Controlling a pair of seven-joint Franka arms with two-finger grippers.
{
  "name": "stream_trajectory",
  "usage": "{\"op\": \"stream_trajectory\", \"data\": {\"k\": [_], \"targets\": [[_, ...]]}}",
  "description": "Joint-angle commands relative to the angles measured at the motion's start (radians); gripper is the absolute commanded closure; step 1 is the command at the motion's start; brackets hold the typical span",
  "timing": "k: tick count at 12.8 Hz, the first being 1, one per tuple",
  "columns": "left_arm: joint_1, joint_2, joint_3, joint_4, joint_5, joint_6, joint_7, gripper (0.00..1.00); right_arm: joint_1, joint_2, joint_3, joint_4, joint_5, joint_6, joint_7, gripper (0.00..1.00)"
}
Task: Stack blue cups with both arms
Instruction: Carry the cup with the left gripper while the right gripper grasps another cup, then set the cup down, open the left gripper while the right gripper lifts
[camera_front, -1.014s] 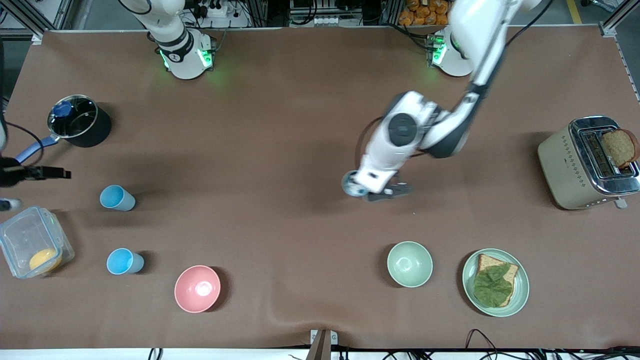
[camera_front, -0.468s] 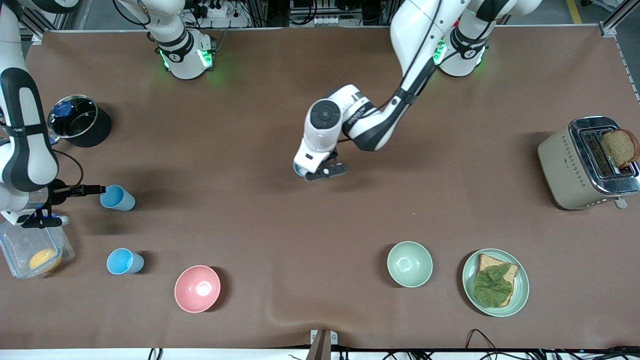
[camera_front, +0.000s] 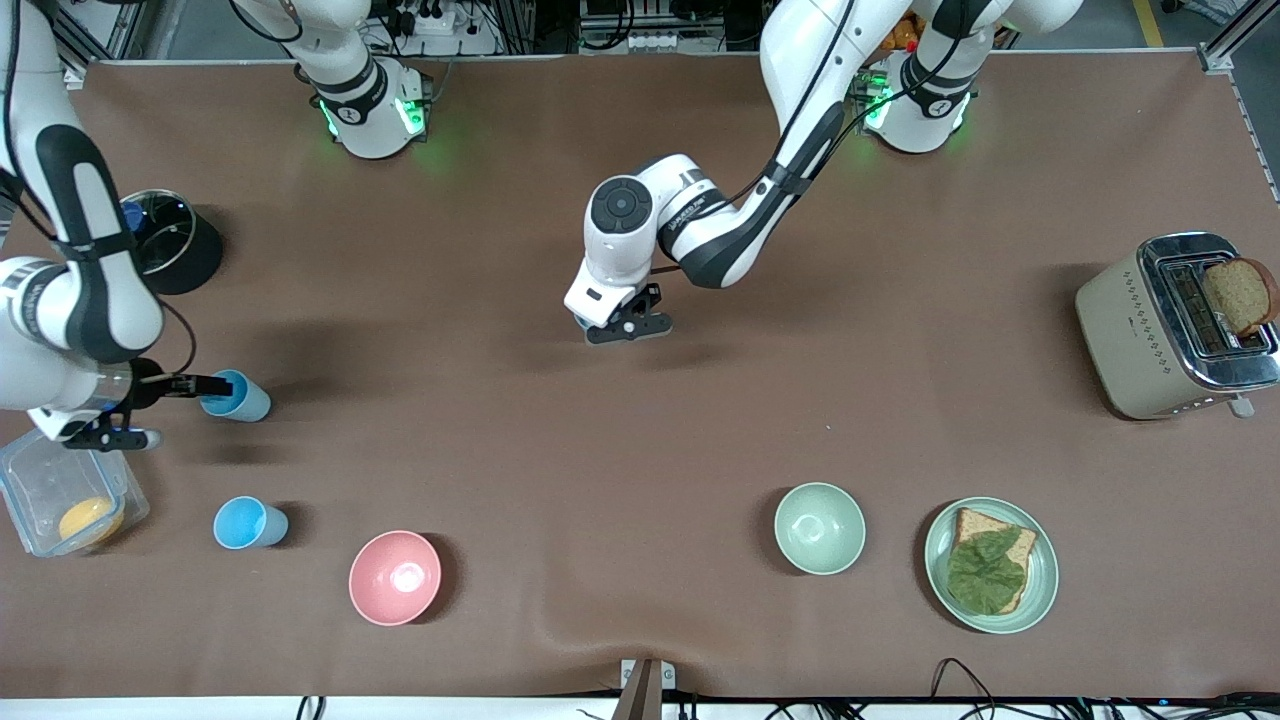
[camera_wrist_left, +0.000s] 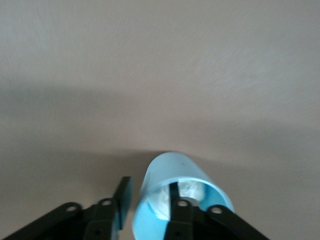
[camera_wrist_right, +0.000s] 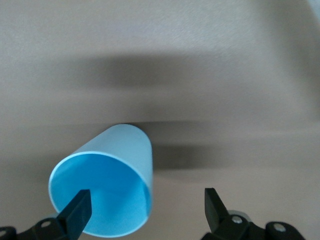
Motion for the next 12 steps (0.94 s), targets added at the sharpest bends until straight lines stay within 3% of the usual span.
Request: {"op": "stream_trajectory", "data": {"k": [1, 2, 3, 4, 6, 9, 12], "targets": [[0.004, -0.161, 0.017, -0.005, 0.027, -0.113, -0.018, 0.00, -0.001, -0.041, 0.000, -0.083, -0.005, 0.061, 0.022, 0.00], [0.029, -0.221, 0.035, -0.005, 0.031, -0.150, -0.015, 0.00, -0.003, -0.042, 0.000, -0.090, -0.005, 0.070, 0.022, 0.23], [0.068, -0.279, 0.039, -0.006, 0.033, -0.200, -0.008, 0.00, -0.006, -0.041, 0.000, -0.091, -0.005, 0.070, 0.020, 0.76], [0.114, -0.322, 0.040, -0.005, 0.039, -0.260, -0.009, 0.00, -0.006, -0.041, 0.000, -0.091, -0.005, 0.072, 0.022, 1.00], [0.209, -0.388, 0.040, -0.010, 0.071, -0.346, 0.000, 0.00, -0.010, -0.041, 0.000, -0.091, -0.005, 0.070, 0.014, 1.00], [0.357, -0.468, 0.037, -0.014, 0.113, -0.394, 0.219, 0.00, -0.007, -0.054, 0.003, -0.087, -0.001, 0.027, 0.025, 1.00], [0.496, -0.531, 0.032, -0.013, 0.101, -0.522, 0.423, 0.00, 0.042, -0.105, 0.046, -0.003, 0.010, -0.179, 0.073, 1.00]]}}
